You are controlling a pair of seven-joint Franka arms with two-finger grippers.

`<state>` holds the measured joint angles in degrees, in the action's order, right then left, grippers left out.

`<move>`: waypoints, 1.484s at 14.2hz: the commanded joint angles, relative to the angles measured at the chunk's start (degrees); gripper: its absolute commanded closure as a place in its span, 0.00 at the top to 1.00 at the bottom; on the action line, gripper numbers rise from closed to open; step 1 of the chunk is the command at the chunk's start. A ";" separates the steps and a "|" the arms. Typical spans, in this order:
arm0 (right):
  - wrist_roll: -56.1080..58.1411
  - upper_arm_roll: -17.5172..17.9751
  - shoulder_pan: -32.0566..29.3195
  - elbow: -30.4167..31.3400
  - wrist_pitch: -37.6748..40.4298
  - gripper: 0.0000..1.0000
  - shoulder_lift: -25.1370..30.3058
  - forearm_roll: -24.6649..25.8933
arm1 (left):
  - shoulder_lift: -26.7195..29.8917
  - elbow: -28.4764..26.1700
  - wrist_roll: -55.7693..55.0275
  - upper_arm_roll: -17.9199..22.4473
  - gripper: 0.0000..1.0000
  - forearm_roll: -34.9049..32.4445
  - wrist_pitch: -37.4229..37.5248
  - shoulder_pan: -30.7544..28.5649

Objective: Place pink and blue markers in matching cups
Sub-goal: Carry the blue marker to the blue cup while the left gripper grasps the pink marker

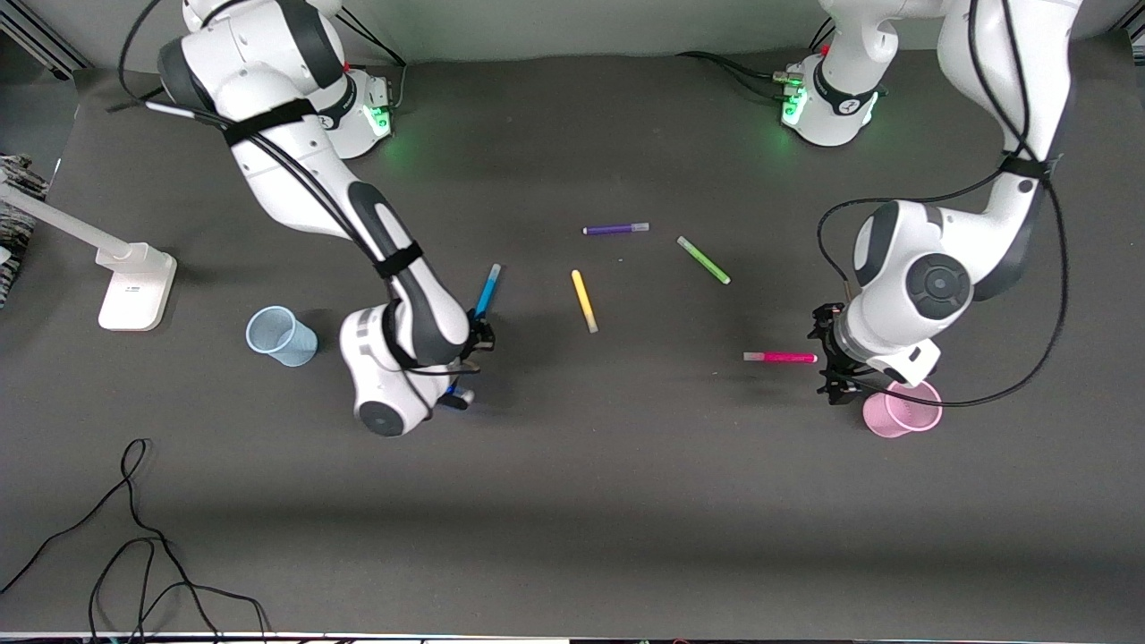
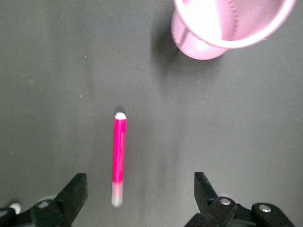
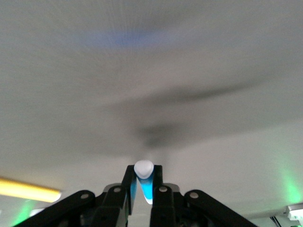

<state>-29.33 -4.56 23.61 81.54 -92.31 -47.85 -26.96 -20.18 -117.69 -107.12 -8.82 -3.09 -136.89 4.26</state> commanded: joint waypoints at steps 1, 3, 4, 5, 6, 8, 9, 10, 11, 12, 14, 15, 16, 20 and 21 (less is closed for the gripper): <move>-1.26 -3.96 0.20 1.25 2.39 0.00 10.90 3.47 | -1.08 -4.82 -3.96 0.47 1.00 -3.84 -6.70 0.22; -1.43 -6.68 0.20 1.34 2.39 0.00 16.80 8.56 | -3.63 -4.83 -5.55 0.47 1.00 -6.21 -8.65 0.22; -1.44 -8.00 0.46 1.34 2.05 0.00 18.83 12.16 | -4.60 -4.83 -6.34 0.82 1.00 -7.18 -9.79 0.31; -1.00 -9.14 0.29 1.52 1.61 0.00 20.85 15.06 | -5.39 -4.83 -6.61 1.34 1.00 -7.80 -10.32 0.57; -0.56 -10.90 0.12 1.78 1.08 0.00 22.35 16.48 | -5.92 -4.83 -6.61 1.61 1.00 -8.15 -10.59 0.75; 0.06 -14.33 0.38 4.31 -3.47 0.00 25.68 18.51 | -6.45 -4.83 -6.61 1.70 0.96 -8.16 -10.68 0.75; 0.15 -14.95 0.38 7.03 -6.71 0.00 27.70 20.69 | -6.89 -4.83 -6.70 1.61 0.92 -8.16 -10.85 0.75; 0.41 -15.48 0.29 11.32 -11.36 0.00 30.42 23.07 | -7.24 -4.83 -6.70 1.70 0.89 -8.16 -11.46 0.75; 2.06 -16.44 0.29 16.58 -16.54 0.00 34.01 23.87 | -7.33 -4.83 -6.79 1.70 0.84 -8.16 -11.47 0.75; 4.95 -18.10 0.29 21.94 -21.55 0.00 37.88 23.97 | -7.24 -4.83 -7.31 1.70 0.77 -8.16 -11.47 0.66; 10.06 -20.48 0.38 30.49 -28.69 0.00 44.04 24.40 | -7.24 -4.83 -7.75 1.70 0.61 -8.16 -11.47 0.75; 11.30 -20.75 0.38 33.48 -30.81 0.00 45.81 26.50 | -7.24 -4.83 -7.76 1.70 0.49 -8.16 -11.47 0.75; 11.31 -20.76 0.38 36.12 -33.35 0.00 46.87 28.61 | -7.24 -4.83 -7.76 1.70 0.38 -8.16 -11.47 0.75; 11.40 -21.02 0.47 44.74 -42.50 0.00 48.72 31.51 | -7.16 -4.74 -7.76 1.70 0.00 -8.16 -11.47 0.58; 11.40 -21.37 0.38 46.41 -44.26 0.00 49.42 33.18 | -7.16 -4.74 -7.67 1.70 0.00 -8.16 -11.47 0.49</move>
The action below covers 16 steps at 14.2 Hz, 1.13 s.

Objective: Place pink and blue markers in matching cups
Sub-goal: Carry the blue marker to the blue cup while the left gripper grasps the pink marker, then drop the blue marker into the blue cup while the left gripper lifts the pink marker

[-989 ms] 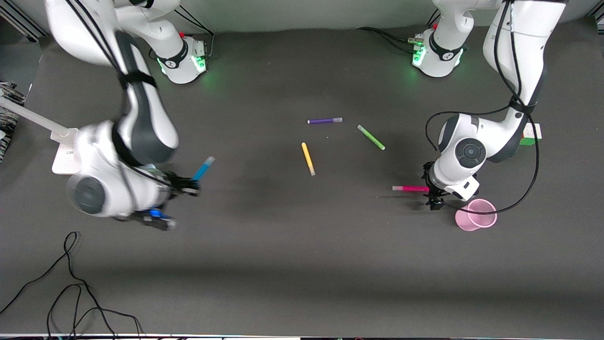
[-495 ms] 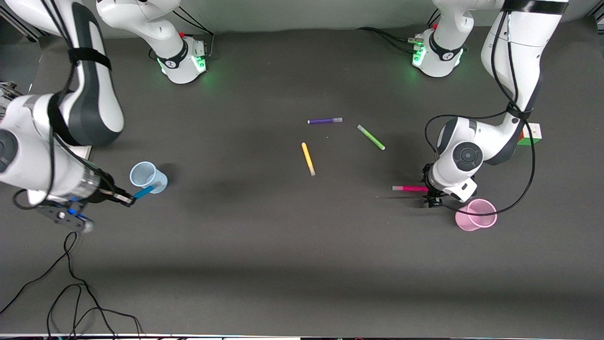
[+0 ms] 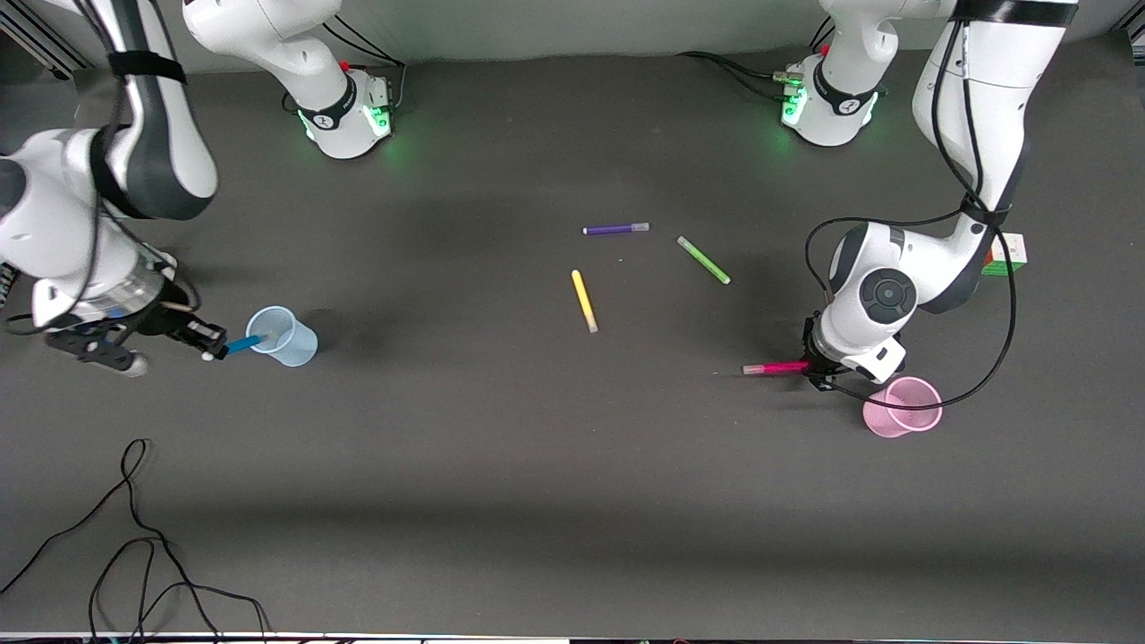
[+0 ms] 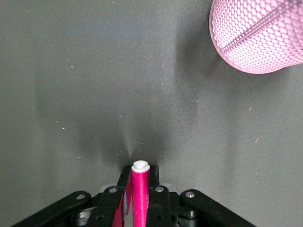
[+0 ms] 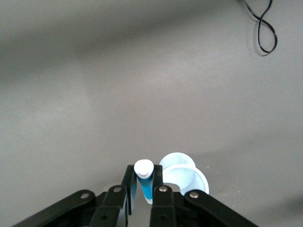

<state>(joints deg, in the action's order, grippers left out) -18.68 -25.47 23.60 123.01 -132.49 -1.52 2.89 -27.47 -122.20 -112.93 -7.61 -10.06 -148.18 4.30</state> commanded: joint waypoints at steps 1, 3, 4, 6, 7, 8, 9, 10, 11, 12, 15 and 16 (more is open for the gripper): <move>1.18 -1.15 0.48 6.17 -5.48 0.00 3.19 3.69 | 0.31 -0.14 -1.77 0.49 0.00 -1.19 -0.10 0.36; 3.81 -1.42 0.40 7.41 -5.76 0.00 3.19 4.22 | 1.44 0.30 -1.51 0.57 0.00 -1.19 1.04 0.09; 3.91 -1.60 0.40 7.77 -5.93 0.00 3.19 5.36 | 2.76 0.39 -1.33 0.84 0.00 -1.19 2.09 -0.08; 4.09 -1.95 0.40 9.08 -6.46 0.00 2.41 9.30 | 5.05 3.01 -0.55 0.84 0.00 -1.19 7.17 -0.08; 4.09 -1.95 0.31 9.70 -7.51 0.00 1.88 10.19 | 5.75 5.29 0.85 0.84 0.00 -1.19 10.51 -0.17; 4.09 -2.04 0.31 10.22 -8.82 0.00 1.44 10.20 | 6.28 8.27 3.30 0.84 0.00 -1.19 14.37 -0.61; 4.09 -2.04 0.22 10.40 -9.62 0.00 1.18 10.20 | 6.46 11.78 5.94 0.75 0.00 -1.10 18.41 -1.13; 4.09 -2.04 0.22 10.75 -10.15 0.00 0.74 10.20 | 6.46 15.56 8.75 0.75 0.00 -1.10 22.45 -1.66; 4.09 -2.04 0.22 10.93 -11.11 0.00 0.21 10.20 | 6.46 18.46 12.26 0.66 0.00 -0.67 25.89 -2.71; 4.09 -2.04 0.22 10.93 -11.38 0.00 -0.05 10.20 | 6.64 20.93 16.73 0.58 0.00 -0.31 28.62 -3.33; 4.09 -1.95 0.31 10.85 -12.44 1.00 -1.46 10.20 | 6.64 27.17 29.56 0.58 0.00 2.58 34.78 -5.69; 4.09 -1.95 0.31 10.85 -11.66 1.00 -1.64 10.20 | 6.64 29.11 34.22 0.58 0.00 3.55 36.54 -6.67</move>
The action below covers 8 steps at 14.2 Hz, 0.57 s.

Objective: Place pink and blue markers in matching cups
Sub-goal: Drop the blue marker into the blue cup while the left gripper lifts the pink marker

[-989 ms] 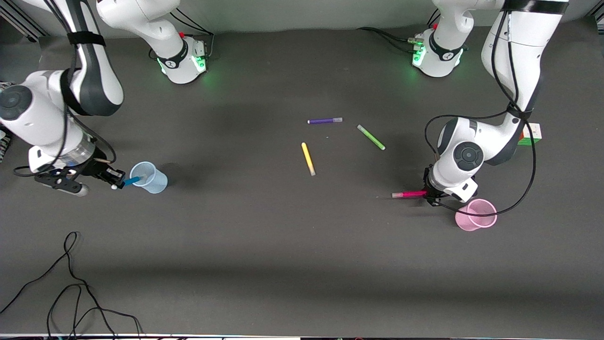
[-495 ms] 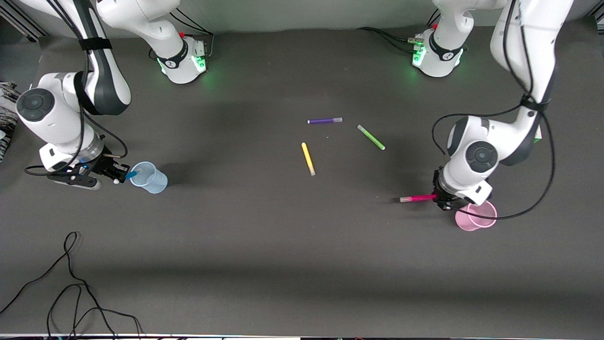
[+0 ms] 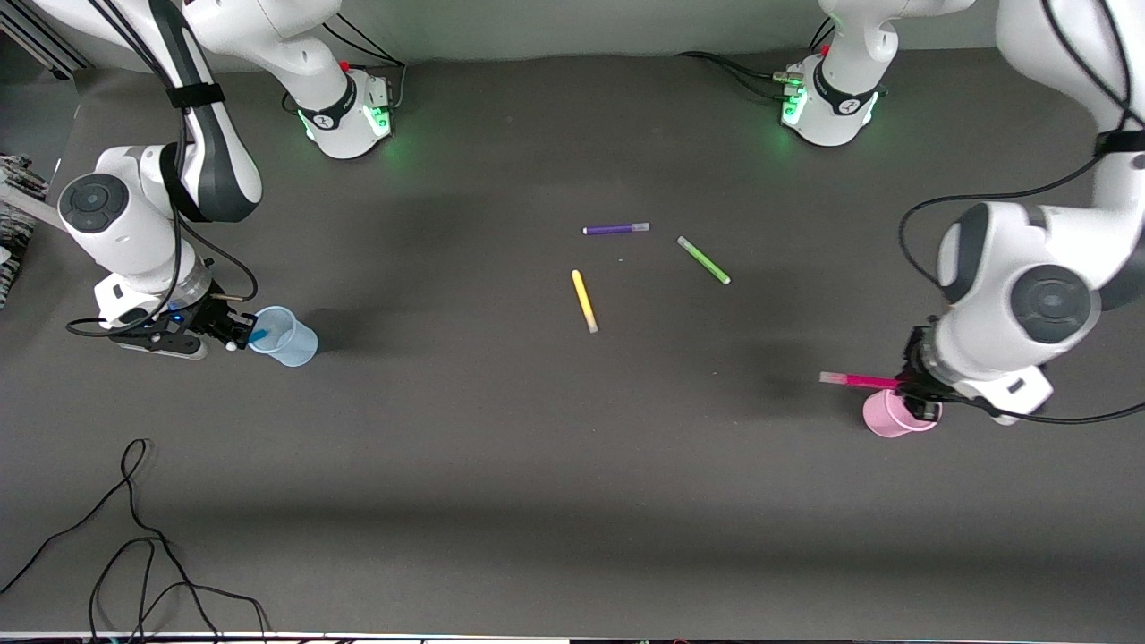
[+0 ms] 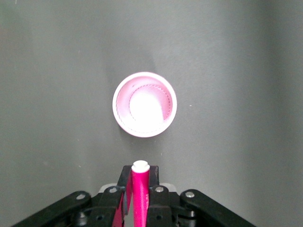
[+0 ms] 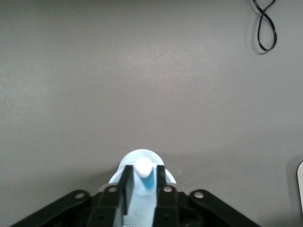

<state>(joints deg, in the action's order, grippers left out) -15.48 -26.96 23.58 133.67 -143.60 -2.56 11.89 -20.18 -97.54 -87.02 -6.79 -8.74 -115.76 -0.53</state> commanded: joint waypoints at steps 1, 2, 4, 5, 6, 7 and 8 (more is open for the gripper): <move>0.89 -0.46 0.41 0.01 0.42 1.00 -0.60 1.12 | -0.65 6.03 13.06 -0.24 0.00 2.50 5.62 -2.98; 0.71 -0.37 0.41 -0.17 1.38 1.00 -0.26 1.12 | -0.48 7.09 18.24 -0.24 0.00 2.50 6.33 -3.60; 0.62 -0.11 0.50 -1.21 4.36 1.00 0.45 0.68 | 0.05 8.33 30.97 -0.24 0.00 2.59 6.95 -4.82; 0.54 -0.02 0.59 -2.35 6.47 1.00 0.62 0.50 | 0.14 9.03 38.26 -0.50 0.00 2.59 9.04 -5.70; 0.27 0.15 0.68 -3.93 9.19 1.00 0.71 0.24 | -0.04 10.52 47.21 -0.24 0.00 2.50 11.67 -5.71; 0.18 0.59 0.76 -6.12 12.96 1.00 0.97 -0.72 | -0.21 11.31 54.00 -0.15 0.00 2.41 13.00 -5.71; 0.53 1.72 0.77 -9.10 17.26 1.00 0.98 -3.08 | -0.21 11.50 57.37 -0.15 0.00 2.41 12.84 -5.80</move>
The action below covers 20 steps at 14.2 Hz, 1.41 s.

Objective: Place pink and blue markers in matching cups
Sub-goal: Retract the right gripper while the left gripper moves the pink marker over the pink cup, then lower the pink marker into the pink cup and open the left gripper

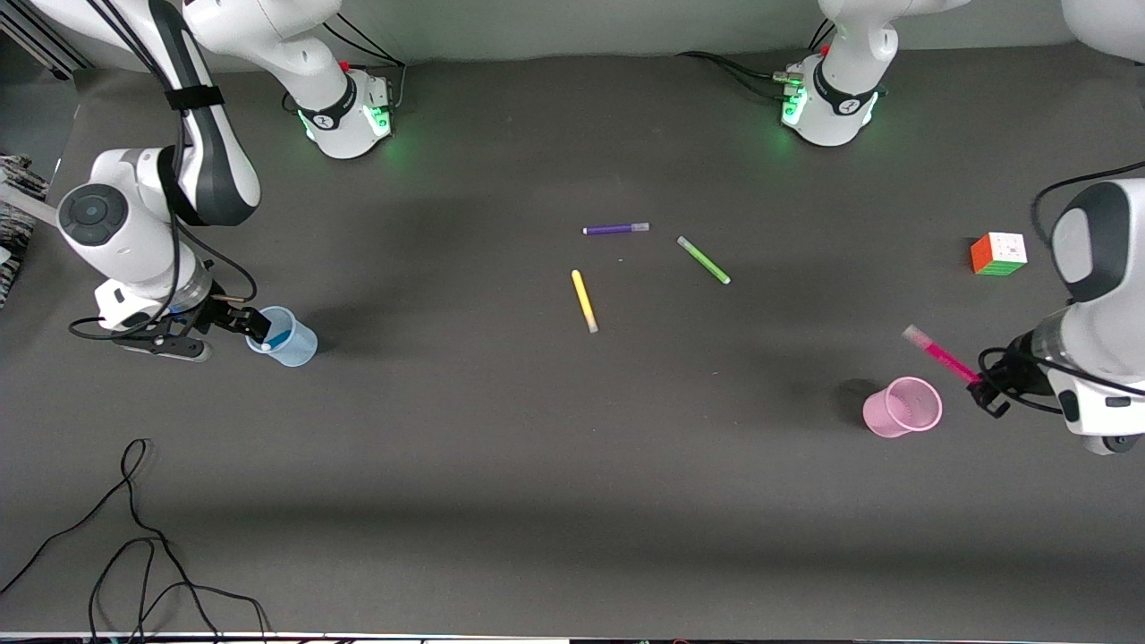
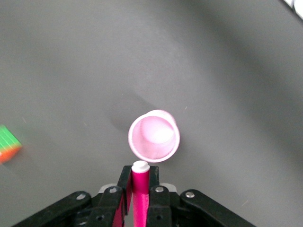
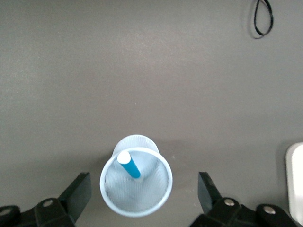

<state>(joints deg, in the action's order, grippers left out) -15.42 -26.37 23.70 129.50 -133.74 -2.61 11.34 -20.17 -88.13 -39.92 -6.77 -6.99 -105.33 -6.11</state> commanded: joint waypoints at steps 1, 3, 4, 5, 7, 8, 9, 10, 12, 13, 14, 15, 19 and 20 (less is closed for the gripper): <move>0.65 2.10 0.56 -8.27 11.71 1.00 0.86 -5.51 | -0.30 2.17 10.91 -0.08 0.00 0.23 1.36 -0.47; 0.57 2.64 0.64 -13.55 18.92 1.00 0.86 -7.38 | -0.74 2.17 11.53 0.09 0.00 -0.48 -3.98 -0.56; 0.57 3.25 0.64 -15.75 22.79 1.00 1.03 -7.56 | -1.01 2.09 11.62 0.70 0.00 -1.26 -6.53 -0.91; 0.74 3.43 0.56 -18.73 26.57 1.00 1.47 -9.65 | -1.70 2.00 11.62 0.79 0.00 -1.97 -8.65 -1.09; 0.83 3.52 0.56 -24.53 33.08 1.00 1.82 -13.88 | -3.55 1.65 11.54 0.88 0.00 -3.46 -13.48 -1.09; 1.27 3.60 0.56 -27.43 37.02 1.00 1.82 -14.33 | -4.60 1.56 11.54 0.97 0.00 -3.90 -15.85 -1.09; 4.14 4.04 0.56 -29.98 40.37 1.00 1.91 -14.50 | -5.57 1.47 11.45 1.32 0.00 -4.00 -18.66 -1.27; 6.96 4.22 0.56 -32.27 42.84 1.00 2.09 -14.94 | -6.45 0.95 10.93 1.67 0.00 -4.00 -21.65 -1.27; 7.34 3.96 0.47 -35.97 44.80 1.00 2.26 -18.01 | -6.99 -2.20 10.13 2.11 0.00 -4.00 -29.20 -1.18; 7.34 4.04 0.47 -36.77 44.71 1.00 2.18 -18.54 | -6.99 -4.40 9.61 2.46 0.00 -4.00 -32.80 -1.27; 7.34 4.13 0.47 -37.30 44.45 1.00 2.09 -18.55 | -6.90 -6.07 9.51 2.73 0.00 -4.00 -35.71 -1.27; 7.34 4.22 0.47 -37.48 44.27 1.00 2.00 -18.55 | -6.90 -7.48 9.43 2.90 0.00 -4.00 -38.00 -1.18; 7.34 4.31 0.56 -37.83 43.92 1.00 2.00 -18.11 | -7.25 -12.93 8.29 3.96 0.00 -4.00 -48.37 -1.00; 7.25 4.31 0.56 -38.44 43.83 1.00 1.83 -18.11 | -7.16 -14.51 7.15 3.96 0.00 -4.00 -50.92 -0.83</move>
<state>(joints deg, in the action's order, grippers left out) -9.35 -21.90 24.11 93.06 -90.23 -0.09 -5.79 -28.79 -98.57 -29.98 -3.26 -10.10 -151.81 -7.44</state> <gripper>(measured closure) 0.000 0.819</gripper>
